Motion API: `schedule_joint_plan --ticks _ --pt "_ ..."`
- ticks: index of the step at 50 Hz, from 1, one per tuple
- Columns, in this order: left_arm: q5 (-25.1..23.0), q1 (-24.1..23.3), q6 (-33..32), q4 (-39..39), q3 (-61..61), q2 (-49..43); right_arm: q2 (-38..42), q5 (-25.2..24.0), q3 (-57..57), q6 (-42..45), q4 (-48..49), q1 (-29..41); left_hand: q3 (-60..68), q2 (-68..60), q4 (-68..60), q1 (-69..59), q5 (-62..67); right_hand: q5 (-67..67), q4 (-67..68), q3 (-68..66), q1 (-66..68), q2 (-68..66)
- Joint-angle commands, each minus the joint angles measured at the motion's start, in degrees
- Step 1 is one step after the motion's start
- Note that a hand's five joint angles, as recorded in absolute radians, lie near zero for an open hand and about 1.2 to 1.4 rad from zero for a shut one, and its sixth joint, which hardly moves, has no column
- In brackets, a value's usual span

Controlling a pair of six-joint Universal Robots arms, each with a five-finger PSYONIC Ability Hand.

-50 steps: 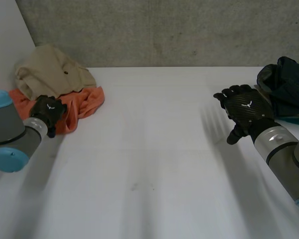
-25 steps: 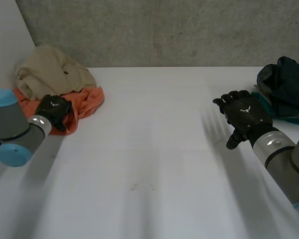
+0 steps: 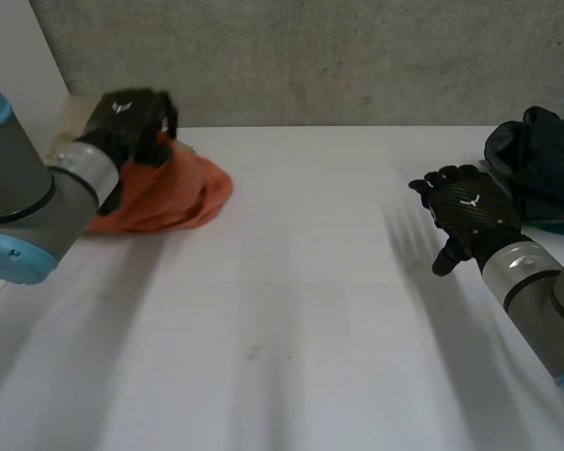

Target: Fold the laundry.

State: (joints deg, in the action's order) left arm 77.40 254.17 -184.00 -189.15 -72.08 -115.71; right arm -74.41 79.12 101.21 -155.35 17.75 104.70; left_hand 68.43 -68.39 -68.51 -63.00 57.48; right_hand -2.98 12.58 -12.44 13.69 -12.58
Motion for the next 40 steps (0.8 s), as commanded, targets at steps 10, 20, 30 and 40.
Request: schedule_joint_plan --ticks 10,20,30,40 --pt "0.47 -27.65 16.21 -1.92 4.65 -3.01 -0.21 0.51 -0.22 -0.22 0.18 -1.78 11.57 -11.61 -11.49 -17.00 12.52 2.98 -2.58 2.44 -3.69 2.58" --pt "0.73 -26.36 16.40 -2.54 3.35 -5.23 -0.39 0.51 -0.92 -0.31 -0.26 -2.66 -55.32 55.28 55.39 49.89 -54.37 2.98 -2.58 2.44 -3.69 2.58" --pt "0.73 -7.47 -5.38 -2.54 -4.65 2.07 -3.99 -1.15 -1.19 0.31 -3.33 0.32 -54.69 54.64 54.76 49.25 -53.74 2.98 -2.58 2.44 -3.69 2.58" --pt "2.14 3.52 -30.25 -2.71 1.57 -9.07 1.09 -8.54 -1.54 4.00 -11.25 11.22 -53.00 52.96 53.08 47.57 -52.05 2.98 -2.58 2.44 -3.69 2.58"
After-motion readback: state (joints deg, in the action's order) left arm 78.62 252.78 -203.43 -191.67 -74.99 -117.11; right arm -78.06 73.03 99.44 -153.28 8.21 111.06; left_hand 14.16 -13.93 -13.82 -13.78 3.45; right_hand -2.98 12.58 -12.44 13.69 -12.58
